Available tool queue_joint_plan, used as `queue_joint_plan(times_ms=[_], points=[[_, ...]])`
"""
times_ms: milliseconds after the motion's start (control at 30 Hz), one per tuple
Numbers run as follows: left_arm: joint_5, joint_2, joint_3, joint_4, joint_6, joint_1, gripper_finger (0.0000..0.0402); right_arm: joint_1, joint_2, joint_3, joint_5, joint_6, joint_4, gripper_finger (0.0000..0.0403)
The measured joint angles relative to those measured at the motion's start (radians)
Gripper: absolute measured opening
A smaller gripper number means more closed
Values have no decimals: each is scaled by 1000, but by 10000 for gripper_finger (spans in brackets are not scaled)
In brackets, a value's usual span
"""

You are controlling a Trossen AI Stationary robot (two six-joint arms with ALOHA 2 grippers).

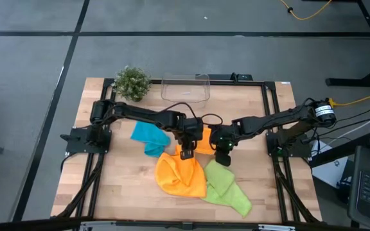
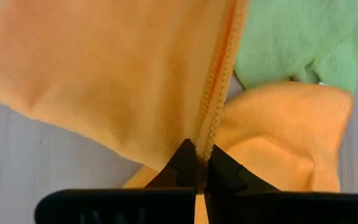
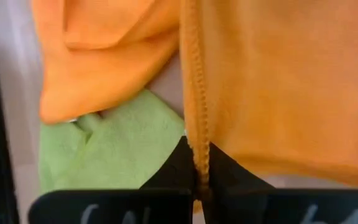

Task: Fold microfiber towels
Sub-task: Fold the top orange microfiber cloth

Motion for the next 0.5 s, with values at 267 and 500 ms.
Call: queue_joint_plan(times_ms=[267, 500], points=[[-65, 5, 2, 26, 5, 33, 0, -1, -2, 1, 115, 57, -66, 6], [-84, 2, 2, 83, 33, 64, 0, 0, -2, 1, 237, 86, -111, 6]])
